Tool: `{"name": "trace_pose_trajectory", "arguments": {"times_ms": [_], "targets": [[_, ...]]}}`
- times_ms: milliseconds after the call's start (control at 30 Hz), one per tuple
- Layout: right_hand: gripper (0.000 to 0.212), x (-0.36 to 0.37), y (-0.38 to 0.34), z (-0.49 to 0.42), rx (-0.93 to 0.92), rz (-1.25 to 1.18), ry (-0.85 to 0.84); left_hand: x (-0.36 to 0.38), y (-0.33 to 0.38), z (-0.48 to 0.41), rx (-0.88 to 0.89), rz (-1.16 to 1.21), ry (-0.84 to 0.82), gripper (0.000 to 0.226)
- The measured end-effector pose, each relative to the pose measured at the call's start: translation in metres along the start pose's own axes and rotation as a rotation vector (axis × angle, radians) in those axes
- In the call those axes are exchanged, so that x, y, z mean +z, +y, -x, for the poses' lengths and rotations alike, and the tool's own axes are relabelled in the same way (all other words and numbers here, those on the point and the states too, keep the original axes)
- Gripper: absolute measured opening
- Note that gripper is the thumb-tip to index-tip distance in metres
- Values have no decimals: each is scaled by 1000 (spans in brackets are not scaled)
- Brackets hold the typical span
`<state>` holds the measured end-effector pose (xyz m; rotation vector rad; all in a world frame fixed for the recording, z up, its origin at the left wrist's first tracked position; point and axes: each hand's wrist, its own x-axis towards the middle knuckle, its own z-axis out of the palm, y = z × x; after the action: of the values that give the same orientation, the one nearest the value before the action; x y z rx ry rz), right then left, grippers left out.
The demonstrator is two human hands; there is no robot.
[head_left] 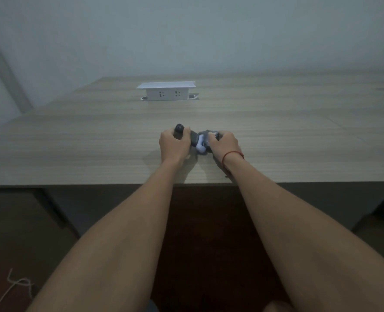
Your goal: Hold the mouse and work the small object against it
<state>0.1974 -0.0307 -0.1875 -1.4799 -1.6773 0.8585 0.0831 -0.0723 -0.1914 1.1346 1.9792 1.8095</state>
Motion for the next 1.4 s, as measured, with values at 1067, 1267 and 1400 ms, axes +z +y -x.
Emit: {"name": "trace_pose_trajectory", "arguments": {"times_ms": [1067, 1267, 1400], "targets": [[39, 5, 7, -1, -85, 111, 42, 21, 13, 10, 143, -145, 73, 16], [41, 7, 2, 3, -71, 103, 56, 15, 11, 10, 253, -68, 125, 21], [39, 6, 0, 7, -75, 109, 54, 18, 11, 13, 290, -54, 116, 21]]}}
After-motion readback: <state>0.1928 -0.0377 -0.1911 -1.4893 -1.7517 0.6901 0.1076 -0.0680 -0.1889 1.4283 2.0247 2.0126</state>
